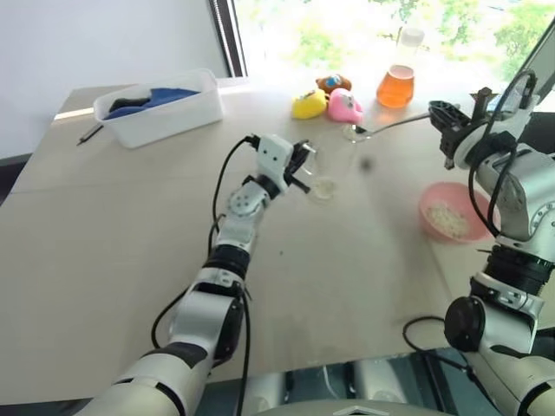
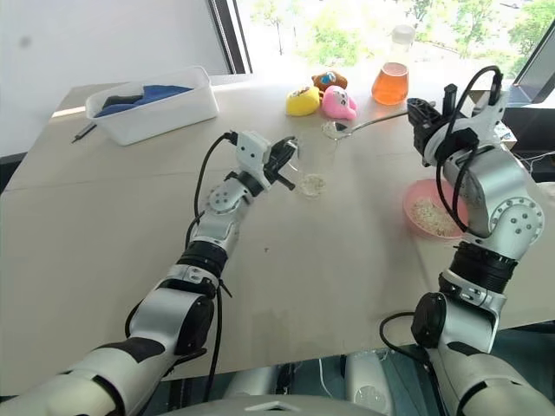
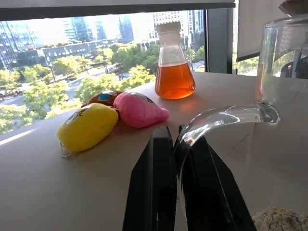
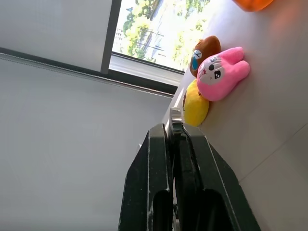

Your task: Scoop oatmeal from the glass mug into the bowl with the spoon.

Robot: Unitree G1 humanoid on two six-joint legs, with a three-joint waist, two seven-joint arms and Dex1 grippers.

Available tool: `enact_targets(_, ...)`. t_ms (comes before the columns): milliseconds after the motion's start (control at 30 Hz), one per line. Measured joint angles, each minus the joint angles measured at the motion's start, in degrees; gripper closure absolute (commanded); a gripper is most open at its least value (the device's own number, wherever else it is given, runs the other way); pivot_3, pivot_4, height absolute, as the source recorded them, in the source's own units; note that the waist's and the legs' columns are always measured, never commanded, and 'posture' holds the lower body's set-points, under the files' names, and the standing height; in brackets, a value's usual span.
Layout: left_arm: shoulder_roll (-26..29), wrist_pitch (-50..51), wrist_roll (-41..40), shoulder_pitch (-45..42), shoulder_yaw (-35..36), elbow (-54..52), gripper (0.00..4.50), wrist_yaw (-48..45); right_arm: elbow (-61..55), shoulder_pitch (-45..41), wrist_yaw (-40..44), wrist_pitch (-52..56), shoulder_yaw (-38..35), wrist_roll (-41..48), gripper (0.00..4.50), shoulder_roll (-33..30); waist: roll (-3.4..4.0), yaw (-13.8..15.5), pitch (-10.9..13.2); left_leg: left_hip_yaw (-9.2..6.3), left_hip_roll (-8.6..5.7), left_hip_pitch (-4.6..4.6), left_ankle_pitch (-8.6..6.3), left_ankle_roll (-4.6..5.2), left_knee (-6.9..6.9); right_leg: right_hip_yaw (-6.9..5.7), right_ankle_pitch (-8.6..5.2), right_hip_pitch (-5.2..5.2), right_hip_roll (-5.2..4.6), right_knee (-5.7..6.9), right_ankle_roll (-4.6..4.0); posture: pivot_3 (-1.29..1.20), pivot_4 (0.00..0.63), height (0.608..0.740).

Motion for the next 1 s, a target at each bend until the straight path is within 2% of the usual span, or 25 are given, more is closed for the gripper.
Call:
enact_targets(433, -1.5, -1.8, 0.0, -0.9, 0.0, 1.4, 4.43, -0.8, -2.4, 7.8, -0.3, -4.7, -3.0, 1.6, 4.50, -10.7, 0.00, 0.1, 0.0, 0.02, 0.02, -0.03, 0.00, 0.04, 0.00, 0.00, 0.00, 0.03, 0.00, -0.04, 0.01, 0.00, 0.150, 0.740)
enact_targets(1000, -2.7, -2.6, 0.2, -2.6, -0.4, 4.9, 4.43, -2.7, -11.0, 23.1, -2.3, -10.6, -8.4, 6.9, 4.50, -16.9, 0.00, 0.4, 0.0, 0.04, 0.02, 0.06, 0.00, 0.09, 0.03, 0.00, 0.00, 0.21, -0.01, -0.07, 0.02, 0.00, 0.150, 0.740)
